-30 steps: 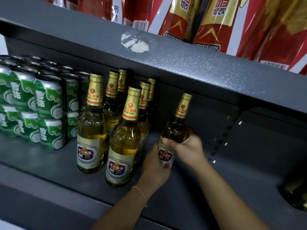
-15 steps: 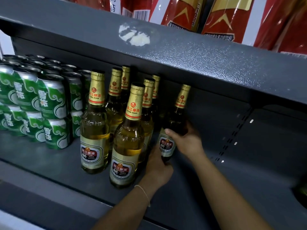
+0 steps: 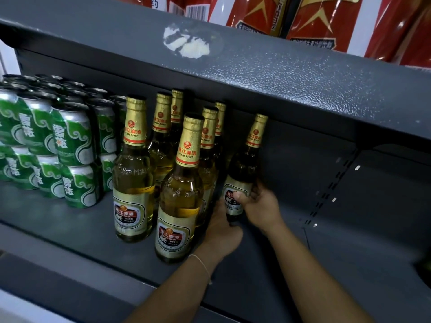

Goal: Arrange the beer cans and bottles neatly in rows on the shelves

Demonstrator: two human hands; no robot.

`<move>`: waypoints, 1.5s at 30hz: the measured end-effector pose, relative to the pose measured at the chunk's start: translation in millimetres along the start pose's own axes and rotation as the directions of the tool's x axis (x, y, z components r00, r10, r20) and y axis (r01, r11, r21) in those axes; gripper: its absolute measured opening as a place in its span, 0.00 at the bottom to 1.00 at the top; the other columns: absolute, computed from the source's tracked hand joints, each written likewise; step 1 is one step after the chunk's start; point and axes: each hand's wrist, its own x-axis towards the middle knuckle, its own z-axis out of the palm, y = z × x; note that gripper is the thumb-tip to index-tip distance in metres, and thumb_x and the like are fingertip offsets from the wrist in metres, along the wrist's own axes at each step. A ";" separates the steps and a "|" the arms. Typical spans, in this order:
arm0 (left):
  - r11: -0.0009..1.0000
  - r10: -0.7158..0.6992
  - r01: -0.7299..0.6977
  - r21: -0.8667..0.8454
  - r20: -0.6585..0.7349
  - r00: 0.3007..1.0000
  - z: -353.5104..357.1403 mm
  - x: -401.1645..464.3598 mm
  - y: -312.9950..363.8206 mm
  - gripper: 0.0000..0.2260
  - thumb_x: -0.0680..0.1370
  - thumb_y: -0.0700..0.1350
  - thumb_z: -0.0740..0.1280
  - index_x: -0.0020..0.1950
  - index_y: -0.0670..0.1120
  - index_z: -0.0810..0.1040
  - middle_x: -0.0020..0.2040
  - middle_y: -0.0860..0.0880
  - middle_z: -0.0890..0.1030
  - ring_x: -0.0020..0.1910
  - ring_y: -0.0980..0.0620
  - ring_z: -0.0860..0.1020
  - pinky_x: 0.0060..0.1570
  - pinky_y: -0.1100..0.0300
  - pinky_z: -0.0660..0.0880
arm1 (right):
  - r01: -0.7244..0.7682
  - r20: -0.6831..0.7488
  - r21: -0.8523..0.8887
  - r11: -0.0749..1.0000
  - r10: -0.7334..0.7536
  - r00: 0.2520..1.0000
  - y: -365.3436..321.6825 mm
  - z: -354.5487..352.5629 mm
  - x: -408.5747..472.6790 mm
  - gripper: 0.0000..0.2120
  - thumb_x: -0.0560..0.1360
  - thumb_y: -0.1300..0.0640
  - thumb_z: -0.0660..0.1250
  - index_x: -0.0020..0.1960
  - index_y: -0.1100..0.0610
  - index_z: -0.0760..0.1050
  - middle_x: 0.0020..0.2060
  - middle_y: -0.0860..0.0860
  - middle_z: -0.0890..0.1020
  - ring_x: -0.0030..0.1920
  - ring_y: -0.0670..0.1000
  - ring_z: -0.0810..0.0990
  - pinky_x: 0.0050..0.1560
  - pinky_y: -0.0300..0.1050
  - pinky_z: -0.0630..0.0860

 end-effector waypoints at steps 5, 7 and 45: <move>1.000 -0.013 0.013 -0.012 -0.002 1.000 -2.5 -5.6 5.7 0.39 0.68 0.40 0.62 0.78 0.56 0.54 0.75 0.52 0.63 0.74 0.52 0.62 0.74 0.50 0.61 | 0.022 -0.015 -0.042 0.999 -0.023 1.000 3.6 0.2 0.3 0.18 0.73 0.66 0.73 0.57 0.50 0.74 0.53 0.51 0.83 0.56 0.50 0.83 0.63 0.51 0.77; 1.000 -0.026 0.026 -0.008 -0.010 1.000 -3.5 -7.0 7.2 0.40 0.70 0.39 0.63 0.79 0.55 0.52 0.75 0.52 0.63 0.74 0.51 0.61 0.74 0.50 0.60 | 0.020 -0.022 -0.062 0.998 -0.022 1.000 3.1 0.6 0.1 0.16 0.73 0.65 0.73 0.55 0.50 0.75 0.52 0.51 0.84 0.56 0.50 0.83 0.63 0.52 0.77; 0.861 0.481 -0.504 -0.063 0.419 0.770 228.5 -67.7 115.4 0.18 0.82 0.39 0.58 0.72 0.45 0.67 0.66 0.49 0.75 0.65 0.55 0.73 0.64 0.65 0.66 | -0.042 -0.625 -0.315 0.948 -0.173 0.761 42.0 -292.6 -144.8 0.13 0.80 0.61 0.65 0.63 0.61 0.76 0.48 0.50 0.80 0.46 0.44 0.78 0.50 0.31 0.73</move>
